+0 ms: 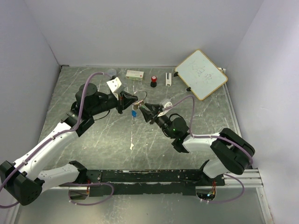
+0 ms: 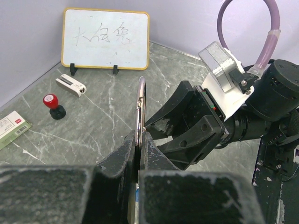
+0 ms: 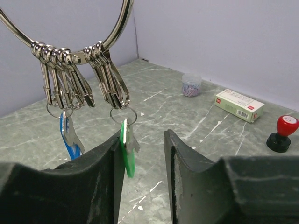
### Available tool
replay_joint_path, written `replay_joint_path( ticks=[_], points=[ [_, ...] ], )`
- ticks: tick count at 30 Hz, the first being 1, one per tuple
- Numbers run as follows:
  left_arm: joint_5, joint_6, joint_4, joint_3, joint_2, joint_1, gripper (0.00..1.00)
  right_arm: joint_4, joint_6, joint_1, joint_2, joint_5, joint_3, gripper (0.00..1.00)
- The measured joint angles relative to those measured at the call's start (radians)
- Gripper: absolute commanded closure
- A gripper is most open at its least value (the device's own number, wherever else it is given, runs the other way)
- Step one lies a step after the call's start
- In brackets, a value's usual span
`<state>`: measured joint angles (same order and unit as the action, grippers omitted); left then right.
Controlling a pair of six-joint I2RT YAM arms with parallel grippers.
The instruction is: Remove the keys from the keyring
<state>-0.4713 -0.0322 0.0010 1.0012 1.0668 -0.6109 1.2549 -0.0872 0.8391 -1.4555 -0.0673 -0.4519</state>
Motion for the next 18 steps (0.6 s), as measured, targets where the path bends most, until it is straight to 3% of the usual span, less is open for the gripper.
replay_joint_path(
  ticks=[11, 18],
  points=[
    [0.022, 0.000, 0.001, 0.000, -0.003, -0.002, 0.93, 0.003, 0.011, 0.000, 0.000, 0.002, -0.003, 1.00],
    [0.071, -0.001, -0.005, 0.000, -0.003, -0.002, 0.88, -0.048, 0.011, 0.000, 0.019, -0.002, -0.005, 1.00]
  ],
)
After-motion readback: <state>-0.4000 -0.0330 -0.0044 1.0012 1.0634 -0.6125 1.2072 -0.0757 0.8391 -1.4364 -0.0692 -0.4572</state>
